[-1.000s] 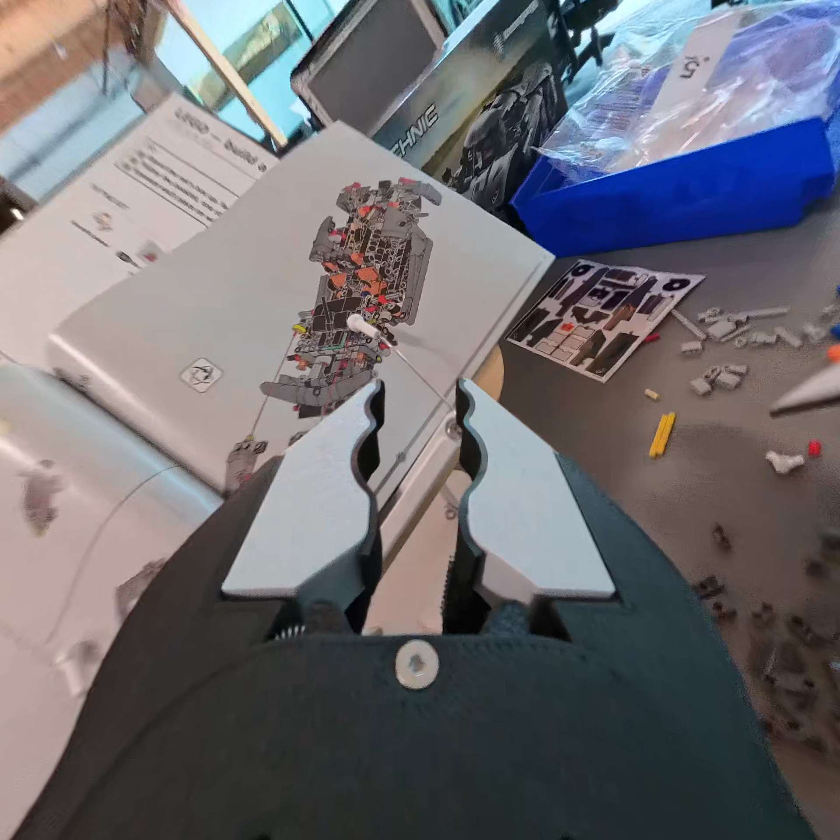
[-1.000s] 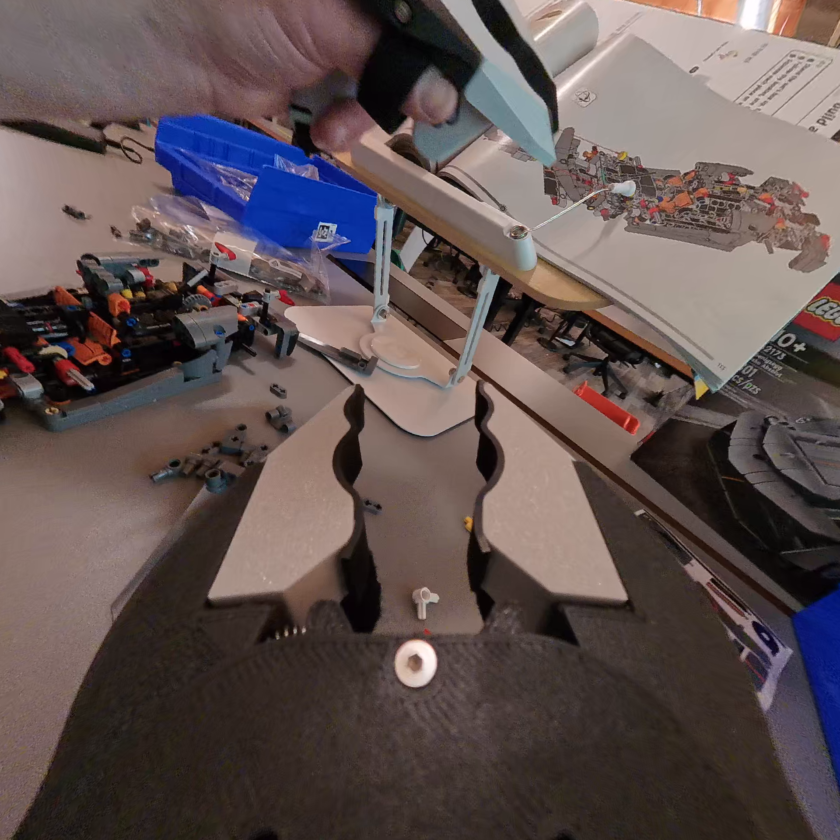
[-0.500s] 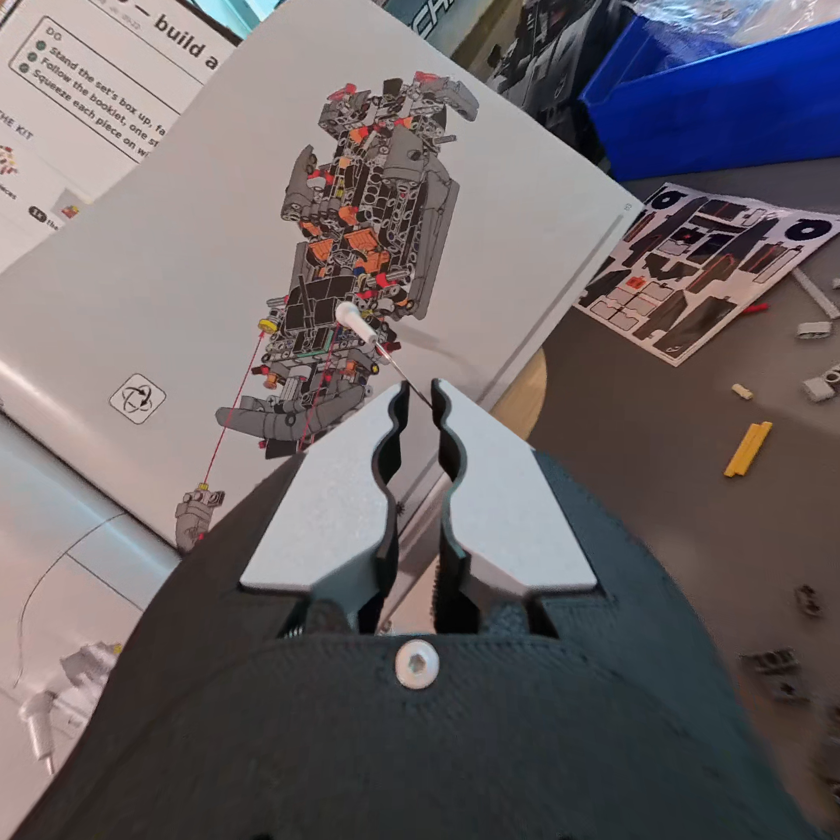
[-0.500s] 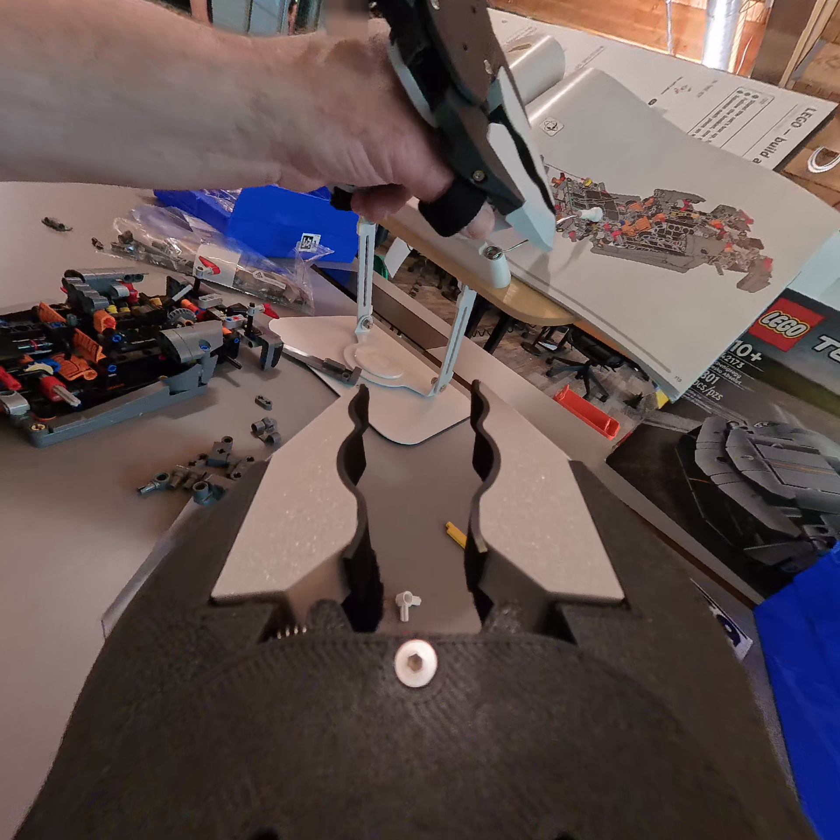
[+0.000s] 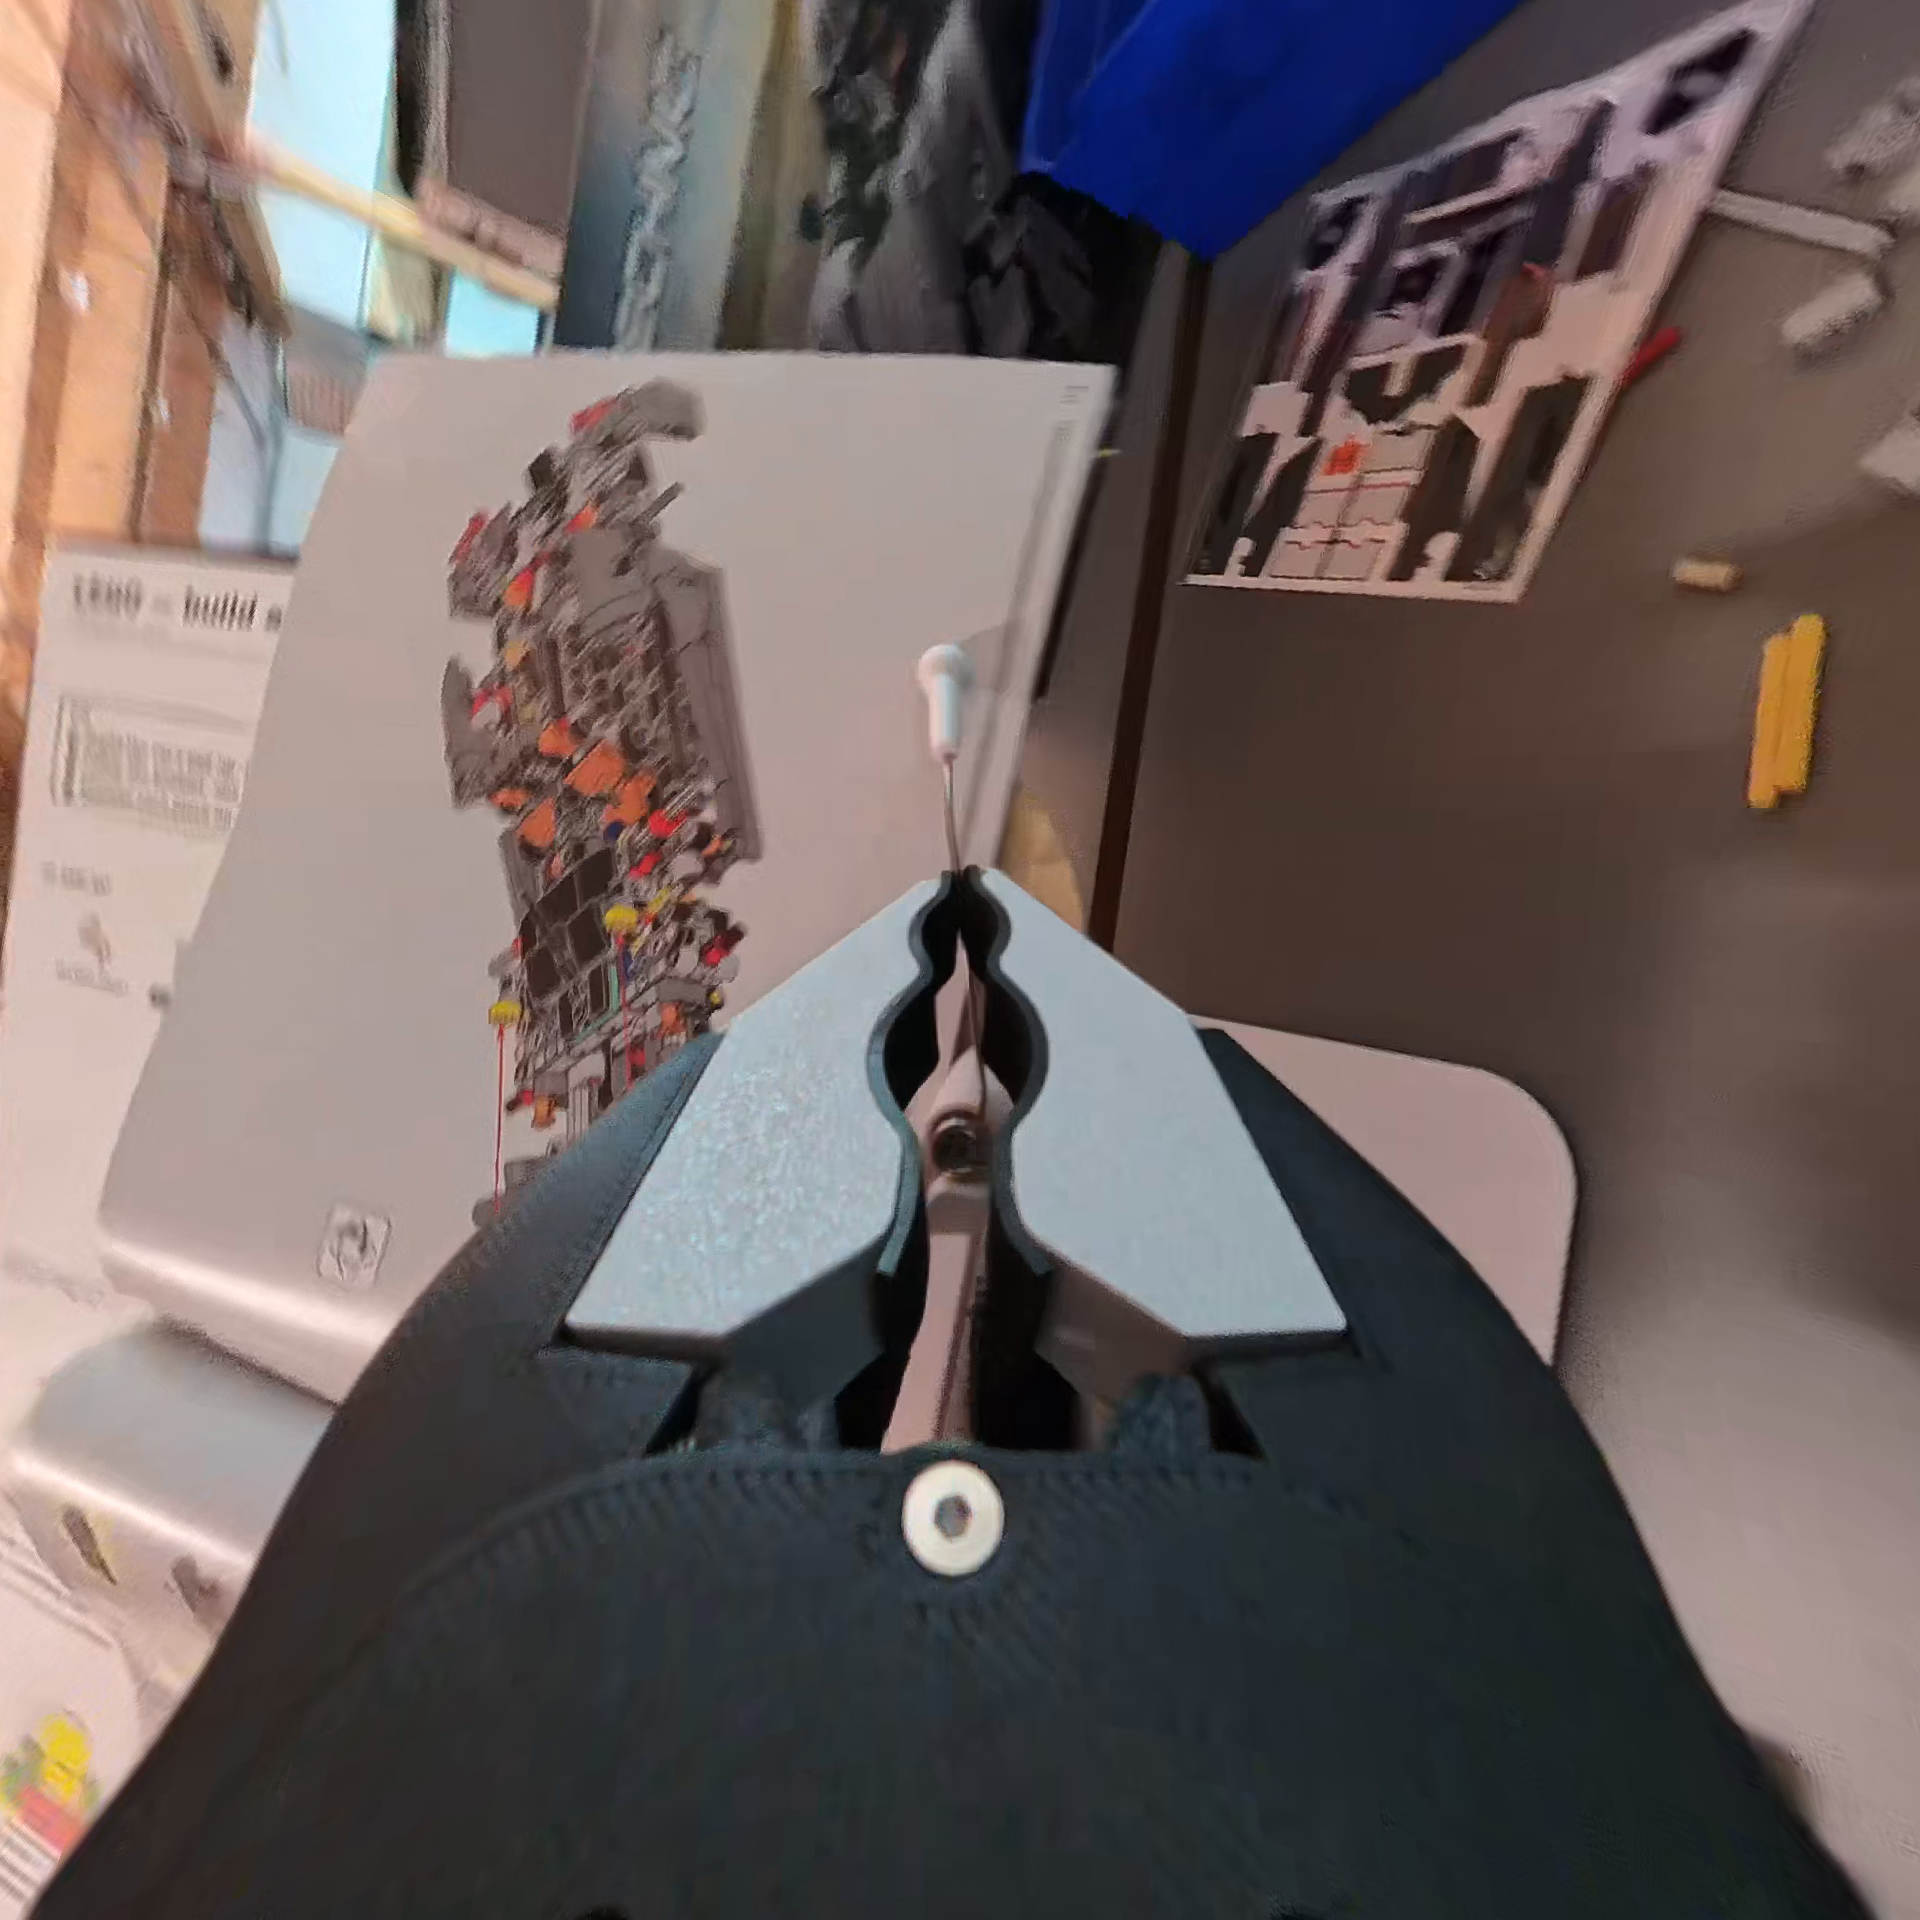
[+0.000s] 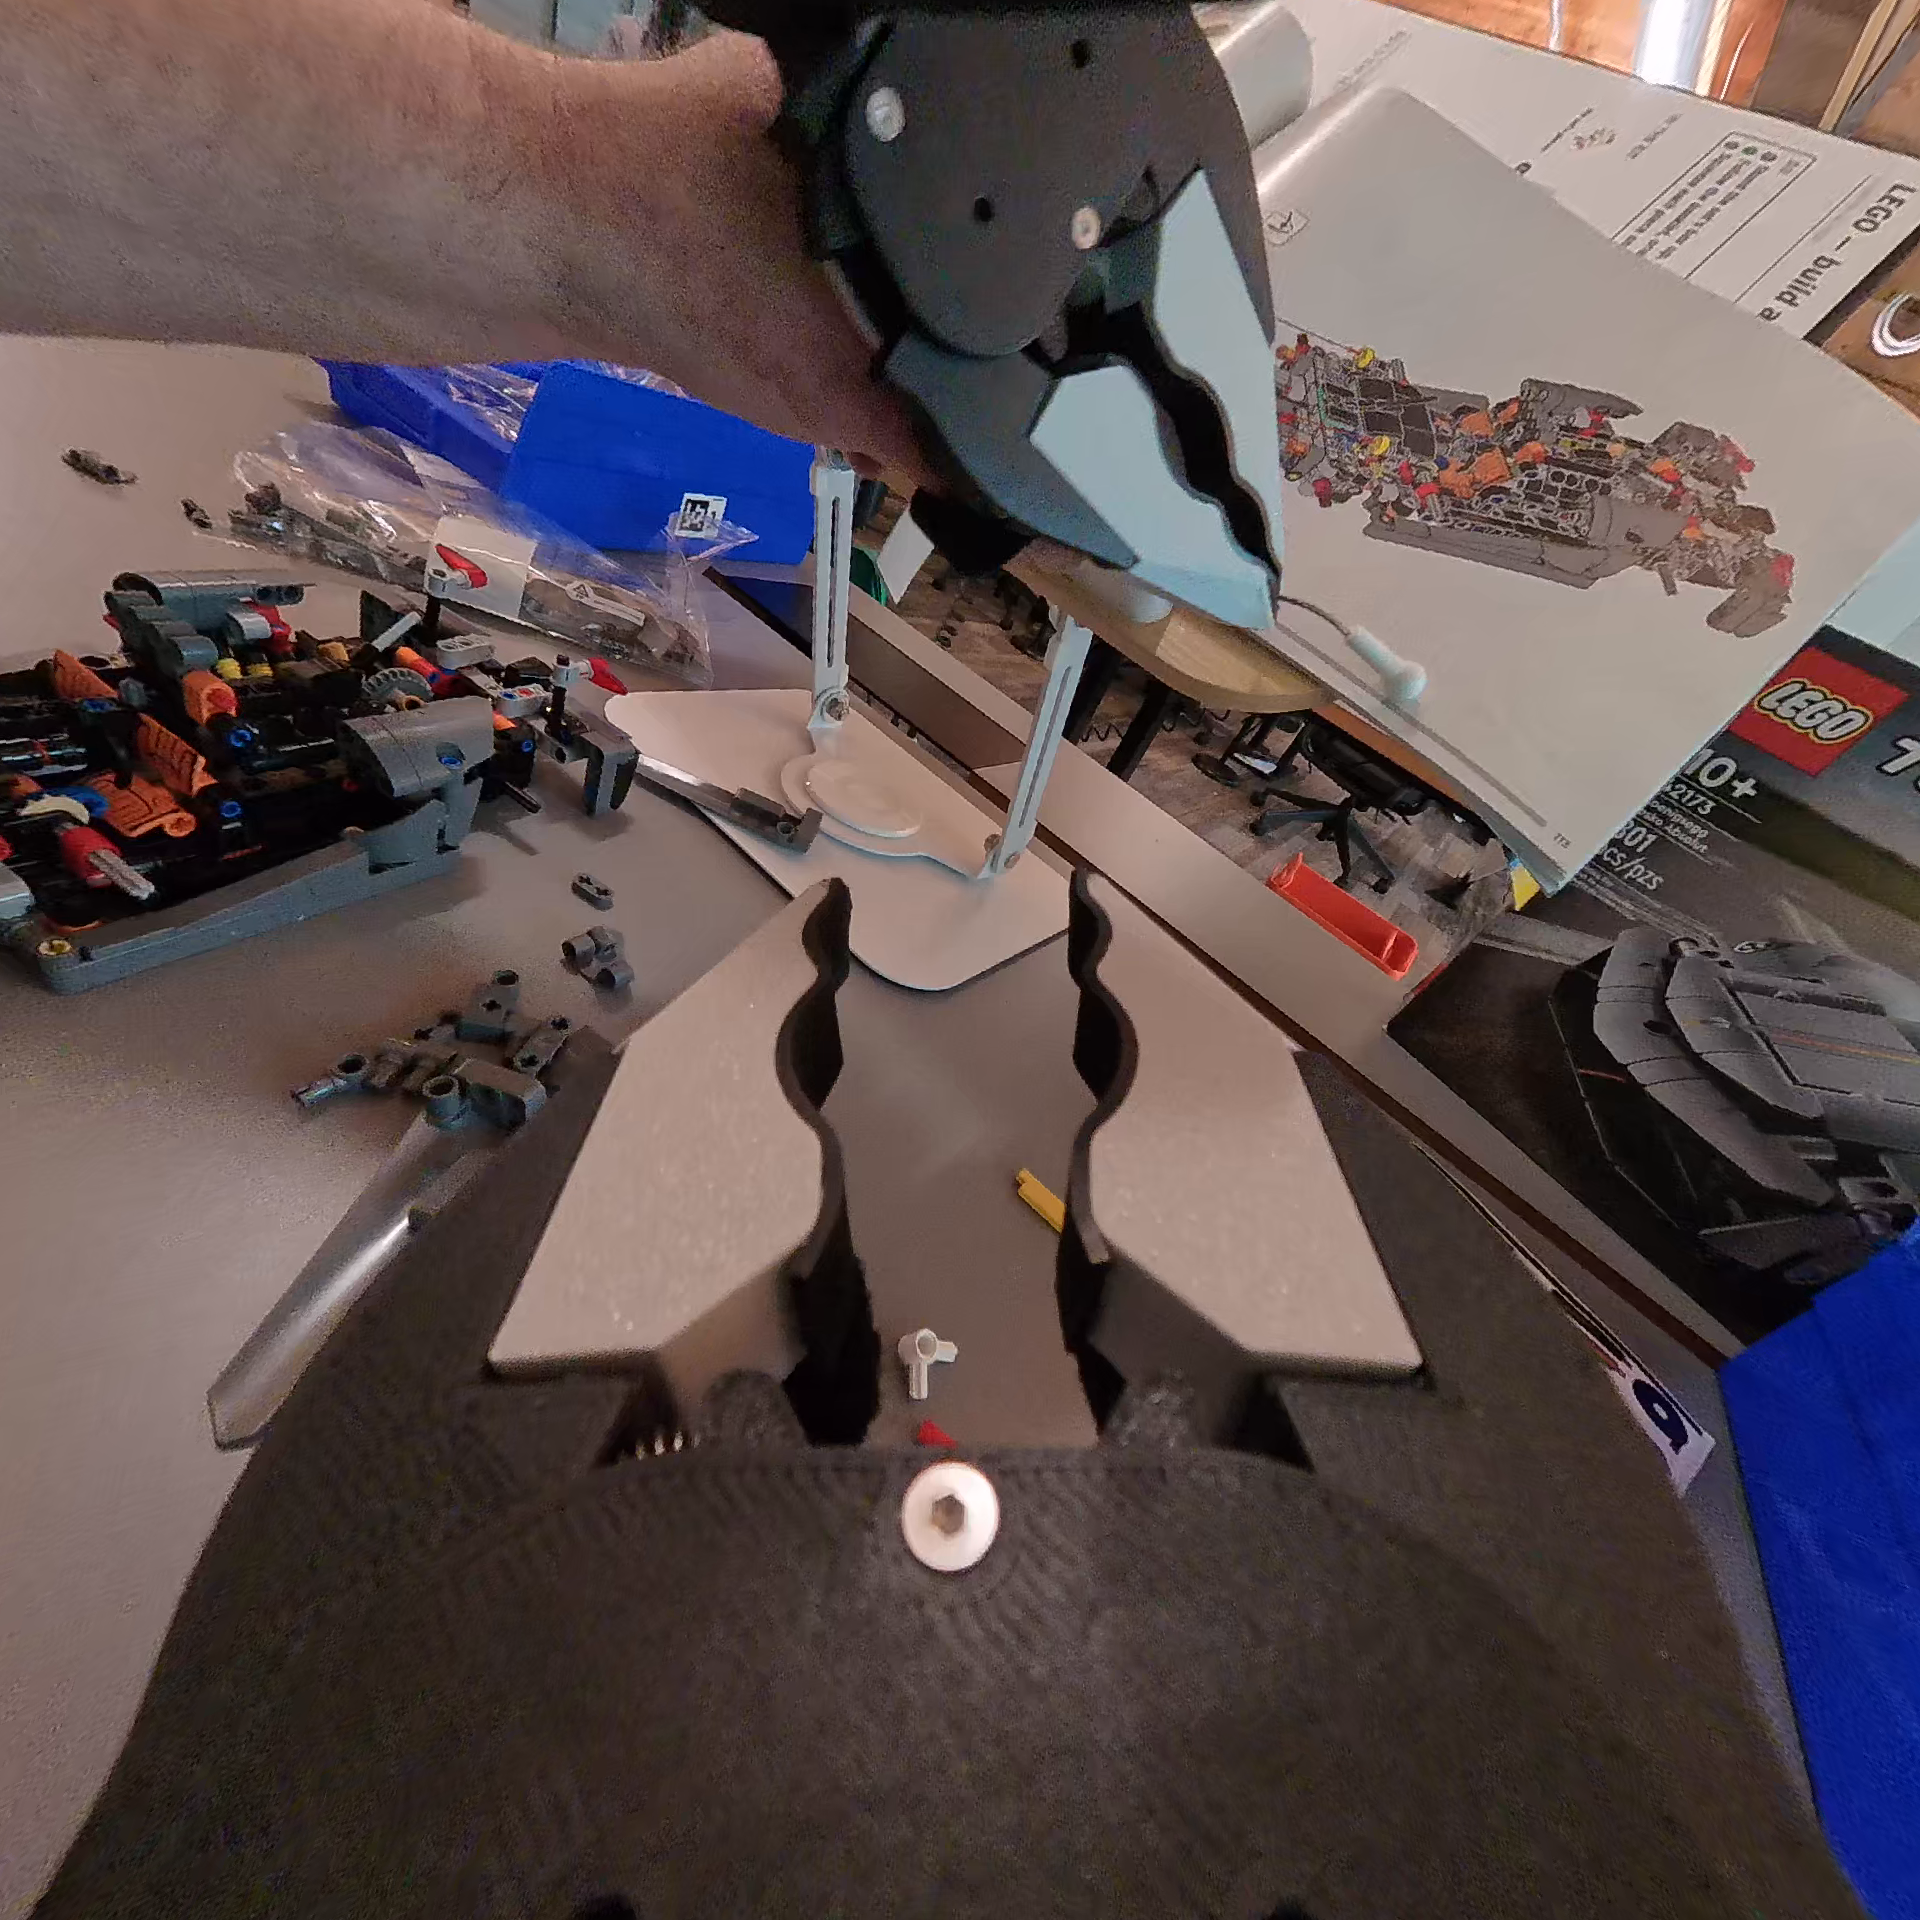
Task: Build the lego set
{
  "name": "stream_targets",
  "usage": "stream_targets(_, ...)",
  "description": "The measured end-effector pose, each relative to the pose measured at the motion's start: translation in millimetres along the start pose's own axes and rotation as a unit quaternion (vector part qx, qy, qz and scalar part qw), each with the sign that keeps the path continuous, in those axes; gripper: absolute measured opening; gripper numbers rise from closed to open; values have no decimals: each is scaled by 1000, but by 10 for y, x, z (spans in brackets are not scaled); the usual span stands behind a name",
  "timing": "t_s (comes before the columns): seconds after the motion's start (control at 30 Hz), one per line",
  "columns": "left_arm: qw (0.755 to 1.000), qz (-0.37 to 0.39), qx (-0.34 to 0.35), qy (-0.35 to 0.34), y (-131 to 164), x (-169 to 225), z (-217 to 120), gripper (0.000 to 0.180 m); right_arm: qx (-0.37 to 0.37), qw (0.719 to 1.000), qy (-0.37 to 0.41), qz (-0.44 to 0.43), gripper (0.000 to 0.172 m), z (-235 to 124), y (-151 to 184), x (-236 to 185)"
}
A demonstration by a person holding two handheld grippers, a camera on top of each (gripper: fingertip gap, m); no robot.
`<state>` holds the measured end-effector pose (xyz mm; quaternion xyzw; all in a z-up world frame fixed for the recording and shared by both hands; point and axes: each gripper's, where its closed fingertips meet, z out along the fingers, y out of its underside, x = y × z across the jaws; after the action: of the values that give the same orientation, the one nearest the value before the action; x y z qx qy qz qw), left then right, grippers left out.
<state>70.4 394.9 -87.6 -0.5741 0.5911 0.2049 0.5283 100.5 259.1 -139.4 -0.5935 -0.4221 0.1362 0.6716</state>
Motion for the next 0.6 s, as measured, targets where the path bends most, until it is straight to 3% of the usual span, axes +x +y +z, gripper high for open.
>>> stream_targets(0.27, 991, 133, 4, -17, 36, 133, 11, 0, -14, 1000, -1, 7, 41, 27, 95, 38)
stream_targets(0.37, 992, 121, 10, -38, 33, 92, 21, 0, -13, 1000, -3, 3, 41, 26, 92, 28)
stream_targets(0.5, 992, 111, 27, -50, -10, 112, -74, 37, -7, 1000, -5, -7, 41, 12, 67, 21)
stream_targets(0.6, 991, 105, 50, -60, -37, 95, -302, 56, -7, 1000, -1, -18, 41, -1, 62, 44)
